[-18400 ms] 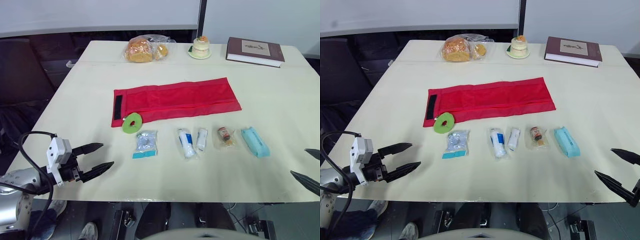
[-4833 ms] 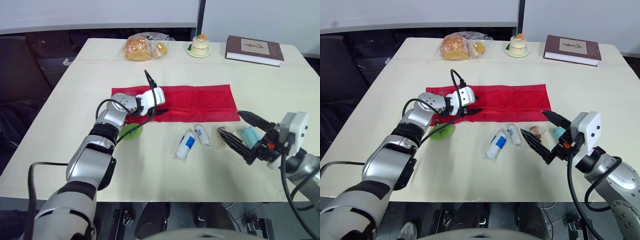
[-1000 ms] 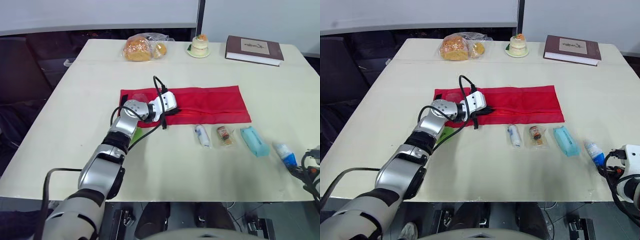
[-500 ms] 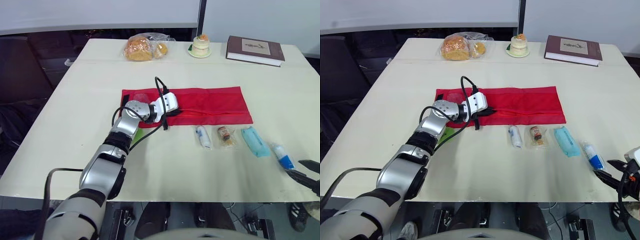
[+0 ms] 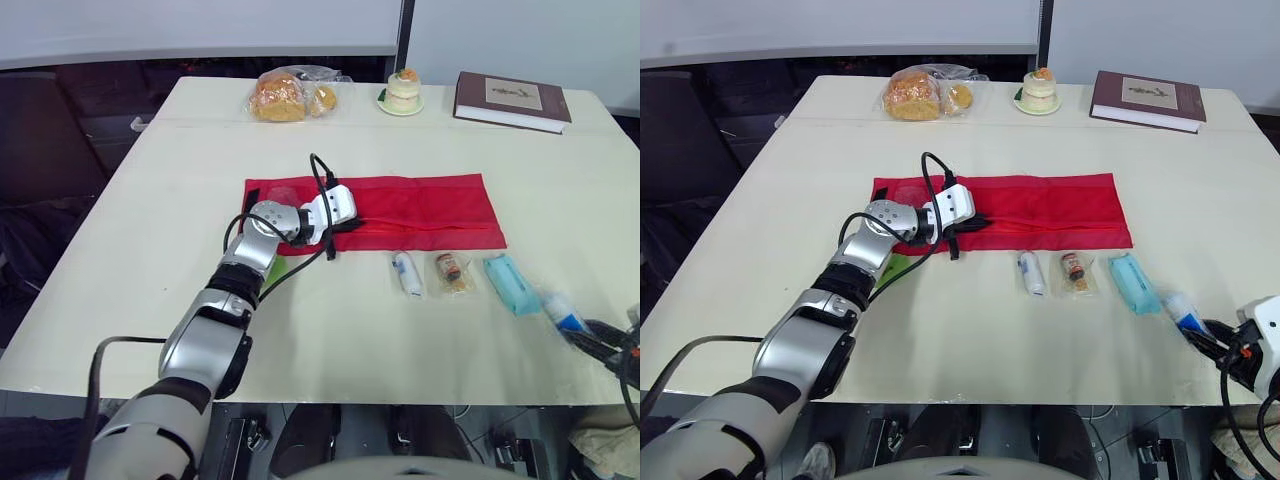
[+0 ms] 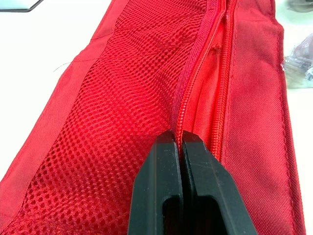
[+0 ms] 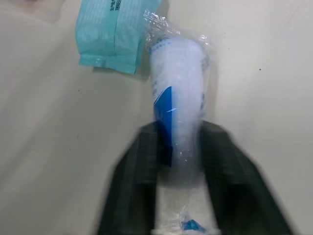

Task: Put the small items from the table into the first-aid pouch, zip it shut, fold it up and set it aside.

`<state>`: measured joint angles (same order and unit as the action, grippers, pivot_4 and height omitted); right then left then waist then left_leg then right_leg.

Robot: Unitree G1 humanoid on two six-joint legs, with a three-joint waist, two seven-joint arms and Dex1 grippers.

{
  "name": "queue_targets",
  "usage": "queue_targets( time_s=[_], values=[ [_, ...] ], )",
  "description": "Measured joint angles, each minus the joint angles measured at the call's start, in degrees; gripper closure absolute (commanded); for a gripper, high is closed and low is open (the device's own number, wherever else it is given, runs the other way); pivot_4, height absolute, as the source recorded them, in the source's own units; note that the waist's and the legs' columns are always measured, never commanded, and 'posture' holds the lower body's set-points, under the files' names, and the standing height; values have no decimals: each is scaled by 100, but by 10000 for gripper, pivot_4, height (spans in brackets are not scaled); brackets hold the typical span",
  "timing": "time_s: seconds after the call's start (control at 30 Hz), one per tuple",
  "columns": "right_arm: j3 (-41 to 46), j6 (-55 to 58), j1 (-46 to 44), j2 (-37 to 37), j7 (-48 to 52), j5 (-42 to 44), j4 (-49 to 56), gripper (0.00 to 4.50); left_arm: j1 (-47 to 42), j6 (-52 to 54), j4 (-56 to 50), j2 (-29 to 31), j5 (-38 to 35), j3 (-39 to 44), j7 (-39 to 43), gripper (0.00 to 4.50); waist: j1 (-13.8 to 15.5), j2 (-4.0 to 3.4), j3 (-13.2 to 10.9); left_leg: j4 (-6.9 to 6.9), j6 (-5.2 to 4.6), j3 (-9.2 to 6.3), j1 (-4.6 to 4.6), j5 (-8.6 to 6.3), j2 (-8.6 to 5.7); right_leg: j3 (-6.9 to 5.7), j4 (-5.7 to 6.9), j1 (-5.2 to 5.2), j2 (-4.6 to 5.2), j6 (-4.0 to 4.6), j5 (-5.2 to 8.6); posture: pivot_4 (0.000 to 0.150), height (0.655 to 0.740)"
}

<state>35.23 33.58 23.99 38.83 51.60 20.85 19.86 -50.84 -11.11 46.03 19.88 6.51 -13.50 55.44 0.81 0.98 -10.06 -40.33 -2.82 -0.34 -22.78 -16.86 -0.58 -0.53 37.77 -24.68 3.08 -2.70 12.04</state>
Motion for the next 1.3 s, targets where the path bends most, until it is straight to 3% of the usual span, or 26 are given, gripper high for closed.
queue_targets(
  time_s=[0.2, 0.33, 0.5, 0.57, 0.7, 0.97, 1.3],
  values=[
    [-27, 27, -38, 20, -140, 107, 18, 44888, -27, -20, 76, -4, -3, 1, -5, 45000, 0, 0, 0, 0, 0, 0, 0, 0, 0, 0, 0, 0, 0, 0, 0, 1500, 7289],
    [28, 972, -395, 336, -373, 689, 431, 44888, -111, -17, 90, -43, -29, 21, 12, 45000, -12, -2, 0, 0, 0, 3, 2, 0, 0, 4, 3, -1, 1, 1, 0, 1500, 7289],
    [48, 3004, -1855, 504, -1248, 2271, 1542, 44888, -281, 61, 107, -258, -159, 57, 62, 45000, 7, 1, 0, 0, 0, -10, -3, 0, 3, -6, 3, 0, 1, 1, -1, 1500, 7289],
    [-90, 3365, -2126, 479, -1488, 2517, 1598, 44888, -285, 75, 135, -240, -176, 77, 66, 45000, 21, 4, -2, -1, 0, -13, -10, 0, 0, -11, 0, 0, 4, 1, -1, 1500, 7289],
    [-1128, 4441, -3820, -381, -2461, 2928, 1337, 44888, -411, 117, 230, -532, -192, 116, 43, 45000, -33, 3, -3, -5, -2, -3, -2, 0, -4, 1, 8, -2, 6, 1, -2, 1500, 7289],
    [-2182, 5134, -5037, -1611, -3538, 2618, 419, 44888, -430, 125, 221, -573, -202, 93, 75, 45000, -10, 1, -2, -2, -1, -7, -15, 1, -4, -6, 10, -12, 6, 2, -3, 1500, 7289],
    [-2743, 4624, -5822, -2373, -3885, 1833, -998, 44888, -327, 309, -70, -583, -206, 68, 71, 45000, -40, 0, -1, -2, 0, -7, -11, 1, -6, -5, 18, -13, 3, 0, -4, 1500, 7289]
  ],
)
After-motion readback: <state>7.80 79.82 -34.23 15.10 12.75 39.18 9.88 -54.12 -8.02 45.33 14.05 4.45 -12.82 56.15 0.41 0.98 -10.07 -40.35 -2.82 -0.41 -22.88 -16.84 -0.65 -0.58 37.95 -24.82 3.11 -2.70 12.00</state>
